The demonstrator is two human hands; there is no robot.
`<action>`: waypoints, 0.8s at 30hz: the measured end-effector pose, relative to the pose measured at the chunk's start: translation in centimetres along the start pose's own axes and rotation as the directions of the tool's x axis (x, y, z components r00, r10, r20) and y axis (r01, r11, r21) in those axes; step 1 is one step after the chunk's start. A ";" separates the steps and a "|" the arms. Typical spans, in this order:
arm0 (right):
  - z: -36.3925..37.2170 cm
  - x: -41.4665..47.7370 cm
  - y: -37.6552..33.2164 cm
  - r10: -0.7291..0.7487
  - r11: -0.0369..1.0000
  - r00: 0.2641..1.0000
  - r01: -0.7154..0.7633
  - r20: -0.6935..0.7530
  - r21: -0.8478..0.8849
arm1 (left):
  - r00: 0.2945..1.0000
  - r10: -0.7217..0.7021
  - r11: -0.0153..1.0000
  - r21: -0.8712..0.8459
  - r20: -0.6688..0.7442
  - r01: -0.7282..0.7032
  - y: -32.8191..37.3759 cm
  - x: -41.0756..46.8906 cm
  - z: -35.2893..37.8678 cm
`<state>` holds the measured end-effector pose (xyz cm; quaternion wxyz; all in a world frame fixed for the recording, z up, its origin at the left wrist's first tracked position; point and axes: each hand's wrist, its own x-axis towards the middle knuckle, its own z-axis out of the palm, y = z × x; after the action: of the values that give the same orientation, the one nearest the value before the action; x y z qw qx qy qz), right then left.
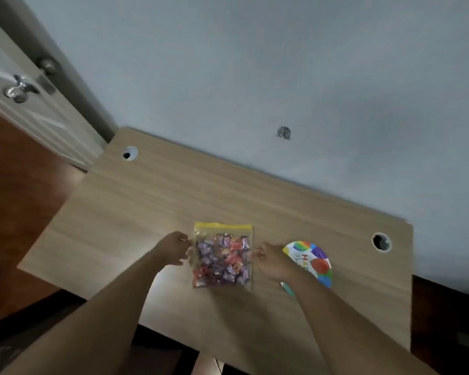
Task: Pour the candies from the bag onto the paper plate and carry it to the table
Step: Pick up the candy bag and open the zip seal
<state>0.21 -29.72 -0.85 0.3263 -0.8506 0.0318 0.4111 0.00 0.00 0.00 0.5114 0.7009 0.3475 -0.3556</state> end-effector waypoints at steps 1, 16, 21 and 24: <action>0.8 0.2 0.0 0.028 1.000 1.000 -0.028 0.008 0.006 | 0.999 -0.016 0.996 -0.088 0.036 0.020 -0.5 0.2 0.7; 1.5 -2.8 -0.5 0.066 0.988 0.988 -0.045 -0.142 0.148 | 0.954 0.286 0.936 -0.187 -0.085 -0.297 -2.7 -0.1 7.8; -1.5 -5.0 -0.1 -0.182 0.983 0.915 0.162 -0.360 -0.086 | 0.804 0.594 0.800 0.082 0.040 -0.595 -2.3 -2.3 8.4; -2.7 -6.8 -0.1 -0.211 0.962 0.957 0.167 -0.200 -0.215 | 0.753 0.652 0.727 0.205 0.095 -0.655 -2.8 -3.2 8.5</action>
<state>-2.37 -32.68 5.33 0.2737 -0.9180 -0.0544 0.2818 -5.17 -7.96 -0.50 0.5237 0.8285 0.0319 -0.1956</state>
